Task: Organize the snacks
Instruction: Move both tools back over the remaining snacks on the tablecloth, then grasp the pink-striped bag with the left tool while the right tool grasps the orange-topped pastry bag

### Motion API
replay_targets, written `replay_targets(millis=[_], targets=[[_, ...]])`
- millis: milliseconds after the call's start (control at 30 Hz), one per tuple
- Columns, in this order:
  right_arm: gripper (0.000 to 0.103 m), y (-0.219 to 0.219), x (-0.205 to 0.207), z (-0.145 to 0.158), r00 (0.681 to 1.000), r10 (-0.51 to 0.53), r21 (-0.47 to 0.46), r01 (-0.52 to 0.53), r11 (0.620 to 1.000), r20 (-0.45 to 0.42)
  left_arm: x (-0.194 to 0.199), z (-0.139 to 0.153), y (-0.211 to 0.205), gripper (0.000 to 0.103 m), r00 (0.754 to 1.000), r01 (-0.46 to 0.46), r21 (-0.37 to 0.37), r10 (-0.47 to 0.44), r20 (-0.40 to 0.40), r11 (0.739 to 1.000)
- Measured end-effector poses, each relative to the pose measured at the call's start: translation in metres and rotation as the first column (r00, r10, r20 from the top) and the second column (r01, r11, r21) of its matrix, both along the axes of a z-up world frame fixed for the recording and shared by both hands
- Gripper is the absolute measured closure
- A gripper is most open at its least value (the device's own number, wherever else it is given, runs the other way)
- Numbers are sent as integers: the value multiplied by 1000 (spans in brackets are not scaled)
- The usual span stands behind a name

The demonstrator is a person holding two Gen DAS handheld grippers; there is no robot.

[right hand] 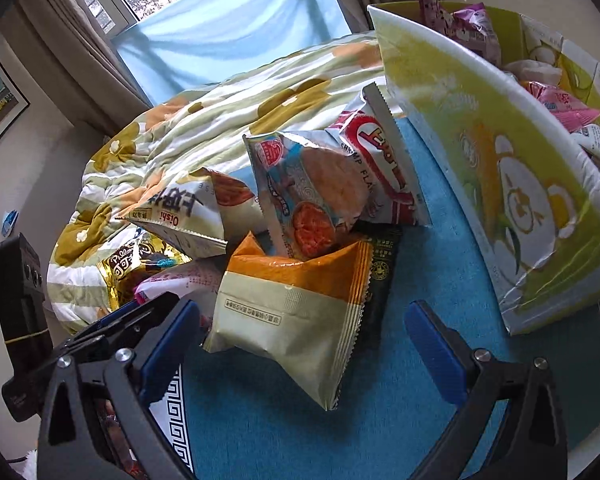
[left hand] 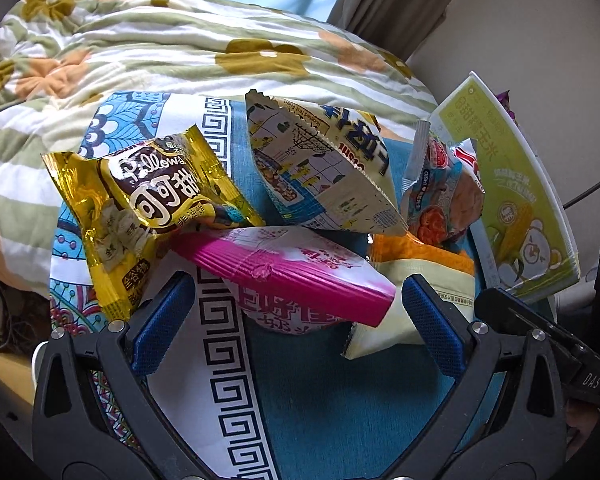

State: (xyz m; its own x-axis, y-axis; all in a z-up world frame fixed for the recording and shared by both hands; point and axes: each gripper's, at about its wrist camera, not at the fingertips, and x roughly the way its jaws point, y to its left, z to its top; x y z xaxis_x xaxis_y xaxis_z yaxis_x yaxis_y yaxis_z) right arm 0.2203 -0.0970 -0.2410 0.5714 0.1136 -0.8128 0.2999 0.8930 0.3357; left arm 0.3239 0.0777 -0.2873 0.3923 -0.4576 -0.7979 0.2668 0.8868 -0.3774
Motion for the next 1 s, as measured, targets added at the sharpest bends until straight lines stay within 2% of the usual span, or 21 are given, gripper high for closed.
replay_targets(millis=[133, 233, 433, 567, 767, 1000], targets=[[1, 1, 6, -9, 1000, 10, 17, -10, 1000, -1, 10, -6, -5, 2, 1000, -9, -11, 9, -9, 1000], [1, 0, 8, -14, 1000, 20, 27, -20, 999, -6, 13, -8, -10, 12, 1000, -5, 10, 5, -11, 1000], [1, 2, 15, -22, 999, 48, 29, -47, 998, -24, 14, -16, -13, 37, 999, 4, 19, -4, -41, 1000], [1, 0, 19, -27, 998, 59, 34, -58, 998, -30, 8, -13, -17, 48, 1000, 25, 58, -24, -16, 998], [1, 3, 28, -31, 997, 68, 38, -66, 997, -38, -7, -6, -18, 51, 998, 47, 128, -50, 23, 991], [1, 11, 37, -33, 995, 93, 31, -92, 995, -46, -22, -4, -9, 51, 998, 48, 160, -53, 27, 986]])
